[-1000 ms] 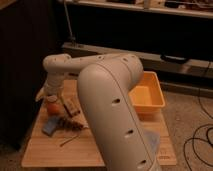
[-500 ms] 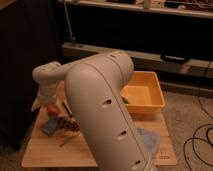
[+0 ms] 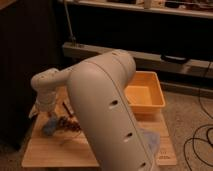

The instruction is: Wipe table surface with sponge

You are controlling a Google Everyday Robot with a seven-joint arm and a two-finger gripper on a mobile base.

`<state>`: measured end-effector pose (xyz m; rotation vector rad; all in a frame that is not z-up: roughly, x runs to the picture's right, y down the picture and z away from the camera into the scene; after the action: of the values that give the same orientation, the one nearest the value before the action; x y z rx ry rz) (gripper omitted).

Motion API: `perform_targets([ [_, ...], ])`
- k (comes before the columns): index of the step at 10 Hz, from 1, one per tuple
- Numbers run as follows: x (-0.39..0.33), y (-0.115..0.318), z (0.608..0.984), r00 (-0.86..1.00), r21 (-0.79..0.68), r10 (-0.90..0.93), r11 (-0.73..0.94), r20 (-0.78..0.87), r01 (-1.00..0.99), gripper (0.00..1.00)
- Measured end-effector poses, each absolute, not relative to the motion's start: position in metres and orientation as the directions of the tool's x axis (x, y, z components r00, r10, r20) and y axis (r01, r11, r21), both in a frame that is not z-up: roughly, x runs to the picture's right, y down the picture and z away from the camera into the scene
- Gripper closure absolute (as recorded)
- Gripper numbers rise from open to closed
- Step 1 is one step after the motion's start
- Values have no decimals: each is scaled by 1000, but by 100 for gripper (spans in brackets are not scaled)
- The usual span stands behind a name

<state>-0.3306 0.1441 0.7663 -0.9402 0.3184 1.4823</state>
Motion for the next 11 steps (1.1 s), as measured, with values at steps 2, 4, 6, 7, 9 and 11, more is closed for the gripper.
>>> perform_targets([
  [2, -326, 148, 763, 118, -358, 708, -200, -696, -912, 20],
  [4, -327, 148, 762, 121, -362, 709, -199, -695, -911, 20],
  [6, -328, 150, 766, 89, -315, 685, -213, -723, -925, 20],
  [7, -332, 155, 765, 33, -255, 657, -244, -753, -936, 20],
  [9, -335, 161, 763, -109, -125, 607, -330, -787, -936, 20],
  [11, -336, 163, 759, -142, -95, 602, -345, -786, -934, 20],
])
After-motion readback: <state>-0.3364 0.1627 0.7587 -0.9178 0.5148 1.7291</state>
